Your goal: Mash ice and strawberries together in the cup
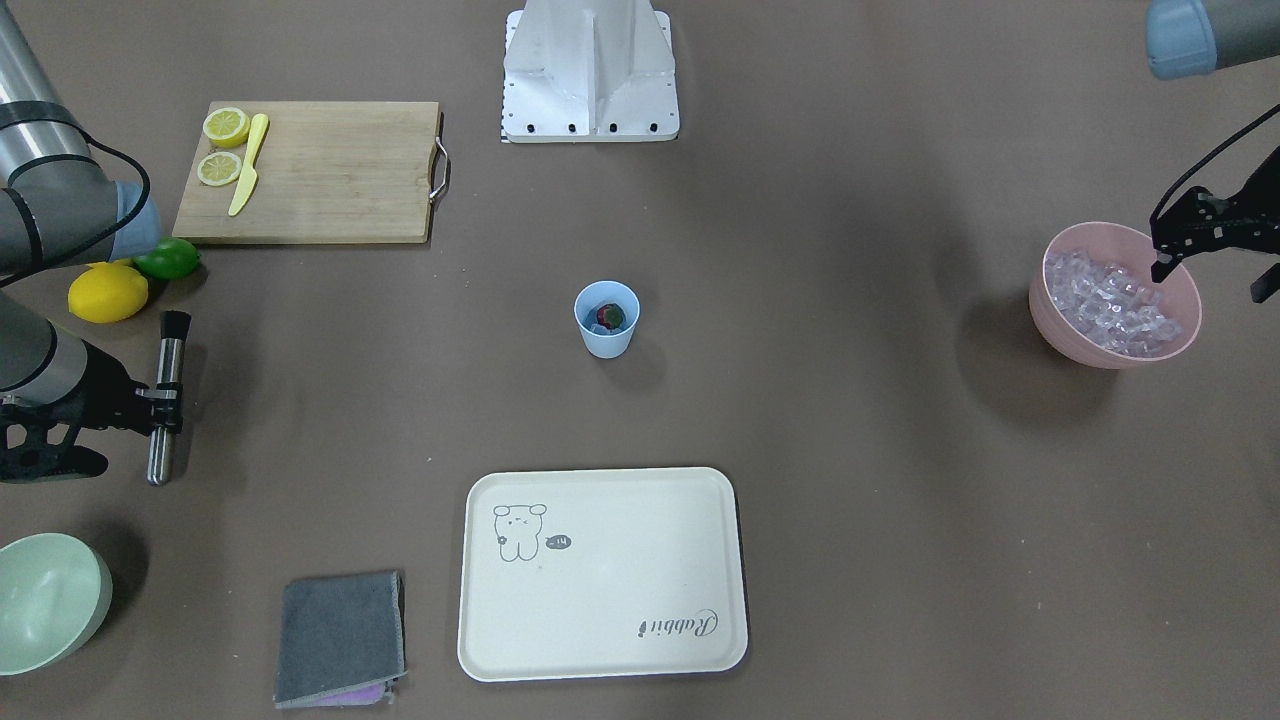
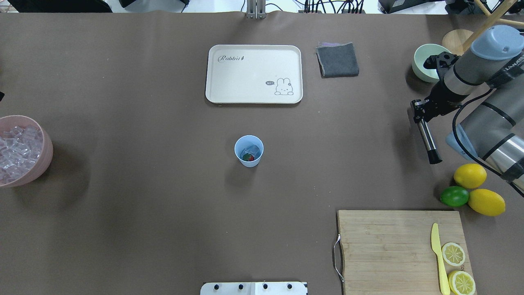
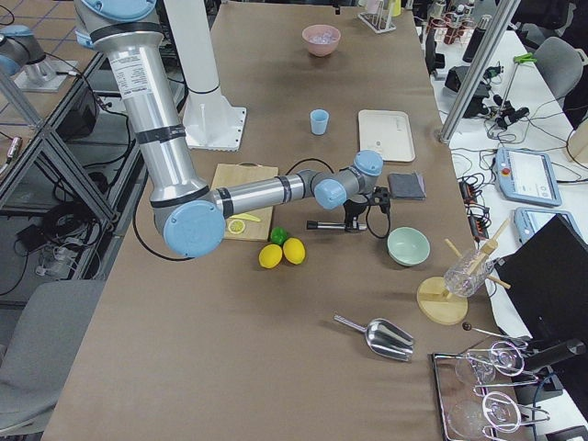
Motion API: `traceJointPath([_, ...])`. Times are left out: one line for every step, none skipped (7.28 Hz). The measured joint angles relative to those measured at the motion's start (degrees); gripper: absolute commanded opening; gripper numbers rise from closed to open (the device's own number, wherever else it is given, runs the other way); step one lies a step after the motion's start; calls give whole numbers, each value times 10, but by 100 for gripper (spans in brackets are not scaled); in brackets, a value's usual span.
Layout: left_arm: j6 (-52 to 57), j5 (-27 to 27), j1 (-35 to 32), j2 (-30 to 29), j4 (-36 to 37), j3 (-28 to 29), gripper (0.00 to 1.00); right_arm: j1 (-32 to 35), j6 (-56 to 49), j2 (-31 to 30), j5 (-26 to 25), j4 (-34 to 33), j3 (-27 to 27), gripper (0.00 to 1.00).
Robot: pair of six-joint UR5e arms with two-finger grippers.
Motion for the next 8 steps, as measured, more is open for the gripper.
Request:
traceJointPath([0,0,0,1,0,-1,97,1,1,-1,0,0,-1,100])
traceJointPath([0,0,-1,1,0,-1,97,1,2,-2,-1,0,-1,100])
traceJointPath([0,0,-1,1,1,-1,97,2,2,-1,0,0,0,100])
traceJointPath([0,-1,-2,1,1,0,97,6,4,0,1,0,2,100])
traceJointPath([0,-1,-2,1,1,2,97,14,6,1,1,0,4,100])
traceJointPath([0,-1,-2,1,1,4,97,23,7,4,1,1,6,100])
traceJointPath([0,-1,-2,2,1,6,97,34,9,9,2,0,6,100])
traceJointPath([2,-2,-3,2,2,10,97,49,8,10,9,-1,6,100])
